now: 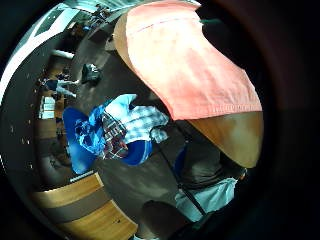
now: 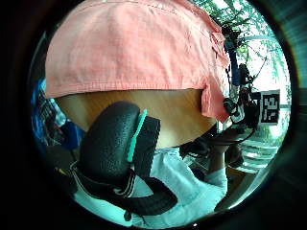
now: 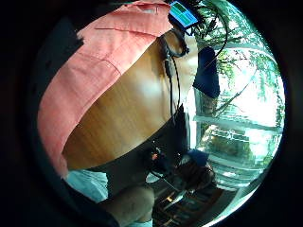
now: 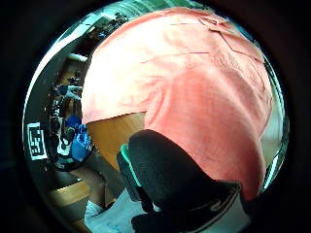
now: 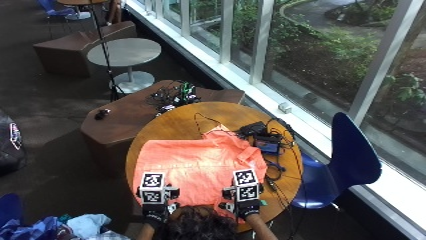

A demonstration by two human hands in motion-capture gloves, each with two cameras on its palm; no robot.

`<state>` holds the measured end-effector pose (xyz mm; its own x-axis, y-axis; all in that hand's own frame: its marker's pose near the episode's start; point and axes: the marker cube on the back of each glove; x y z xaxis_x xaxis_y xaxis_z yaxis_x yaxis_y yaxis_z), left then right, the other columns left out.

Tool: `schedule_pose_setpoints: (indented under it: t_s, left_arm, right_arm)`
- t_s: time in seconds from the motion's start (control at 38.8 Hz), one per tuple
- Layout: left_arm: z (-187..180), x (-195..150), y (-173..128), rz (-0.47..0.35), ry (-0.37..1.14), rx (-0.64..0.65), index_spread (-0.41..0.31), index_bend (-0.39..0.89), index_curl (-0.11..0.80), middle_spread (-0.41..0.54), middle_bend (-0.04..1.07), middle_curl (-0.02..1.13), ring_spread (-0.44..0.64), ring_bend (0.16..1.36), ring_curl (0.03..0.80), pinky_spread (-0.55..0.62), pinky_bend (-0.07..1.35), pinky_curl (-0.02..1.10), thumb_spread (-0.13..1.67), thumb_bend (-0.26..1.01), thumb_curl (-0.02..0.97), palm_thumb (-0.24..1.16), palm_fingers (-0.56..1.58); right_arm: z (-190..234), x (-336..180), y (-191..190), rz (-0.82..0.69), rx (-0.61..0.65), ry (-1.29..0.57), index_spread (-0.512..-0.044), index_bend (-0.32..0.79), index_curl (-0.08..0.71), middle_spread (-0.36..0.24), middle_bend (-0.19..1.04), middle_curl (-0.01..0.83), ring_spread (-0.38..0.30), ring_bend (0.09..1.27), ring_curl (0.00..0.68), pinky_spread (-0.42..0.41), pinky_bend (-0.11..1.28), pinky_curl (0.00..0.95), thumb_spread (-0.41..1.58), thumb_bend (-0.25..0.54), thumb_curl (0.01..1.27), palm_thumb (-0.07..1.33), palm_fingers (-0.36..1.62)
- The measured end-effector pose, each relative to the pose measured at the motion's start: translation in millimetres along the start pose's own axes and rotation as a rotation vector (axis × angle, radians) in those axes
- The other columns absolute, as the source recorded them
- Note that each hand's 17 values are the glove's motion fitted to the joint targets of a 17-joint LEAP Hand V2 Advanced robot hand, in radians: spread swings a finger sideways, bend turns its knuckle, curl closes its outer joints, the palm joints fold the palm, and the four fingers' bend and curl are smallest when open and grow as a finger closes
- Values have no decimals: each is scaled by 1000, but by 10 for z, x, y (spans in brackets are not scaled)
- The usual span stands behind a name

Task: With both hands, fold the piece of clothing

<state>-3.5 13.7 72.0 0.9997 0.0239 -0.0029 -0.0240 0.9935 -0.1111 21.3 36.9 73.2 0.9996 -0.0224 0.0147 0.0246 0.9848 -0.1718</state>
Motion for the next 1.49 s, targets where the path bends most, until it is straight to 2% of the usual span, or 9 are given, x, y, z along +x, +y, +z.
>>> schedule_pose_setpoints:
  t_s: [0.33,0.52,0.59,0.62,0.75,0.88,1.11,1.29,1.49]
  left_arm:
    - [571,33,-167,61,45,-10,-110,146,204,28,219,349,185,666,291,285,612,300,1125,-21,248,108,201]
    - [572,-82,-358,16,-16,315,-134,246,275,-19,197,348,150,579,266,204,585,295,1159,-9,255,122,372]
    - [382,-236,-456,-11,-142,560,-200,315,308,-136,263,353,-38,579,251,40,595,287,1224,122,305,362,867]
    - [352,-241,-449,-10,-150,593,-208,303,310,-152,241,344,-67,559,237,11,587,277,1229,129,309,383,887]
    - [372,-82,-215,67,-31,511,-266,257,338,-244,314,408,-225,552,286,-148,549,314,1192,211,369,609,1113]
    - [195,-63,71,167,12,465,-298,203,356,-296,335,444,-311,573,328,-251,522,341,1128,207,395,701,1209]
    - [-392,-275,353,291,86,299,-315,139,360,-332,335,460,-383,678,388,-350,518,366,1096,159,405,756,1293]
    - [-998,-467,-254,292,41,126,-318,134,355,-349,367,474,-413,760,422,-379,525,385,1105,117,398,769,1315]
    - [-863,-601,-1546,184,50,-52,-327,169,371,-361,402,488,-426,794,439,-388,515,401,1112,73,393,782,1336]
  right_arm:
    - [360,23,-66,-43,-129,-69,-365,109,175,53,187,288,176,349,222,246,687,347,1075,-5,264,171,30]
    - [341,48,-137,-24,-21,-85,-357,199,217,-12,215,304,69,401,236,174,599,320,1091,19,290,296,235]
    - [297,82,-181,13,148,-44,-367,282,254,-77,230,315,-29,420,242,102,545,300,1134,75,310,418,500]
    - [293,94,-194,16,195,-24,-368,308,264,-101,230,317,-56,424,241,78,521,290,1143,86,313,446,571]
    - [248,145,-173,-47,345,136,-350,424,327,-182,186,322,-188,425,256,-57,494,287,1166,166,343,639,964]
    - [47,149,66,-125,414,260,-336,346,360,-241,204,345,-285,479,311,-180,505,324,1175,196,356,744,1171]
    - [-660,315,319,-350,210,217,-340,195,370,-296,347,409,-336,615,377,-287,445,338,1153,199,360,857,1371]
    - [-1444,392,-690,-394,156,-80,-343,146,365,-309,350,421,-317,721,419,-359,483,355,1137,157,349,867,1405]
    - [-1218,206,-2190,-312,81,-213,-346,157,366,-306,426,448,-288,799,453,-400,485,363,1089,73,333,833,1425]
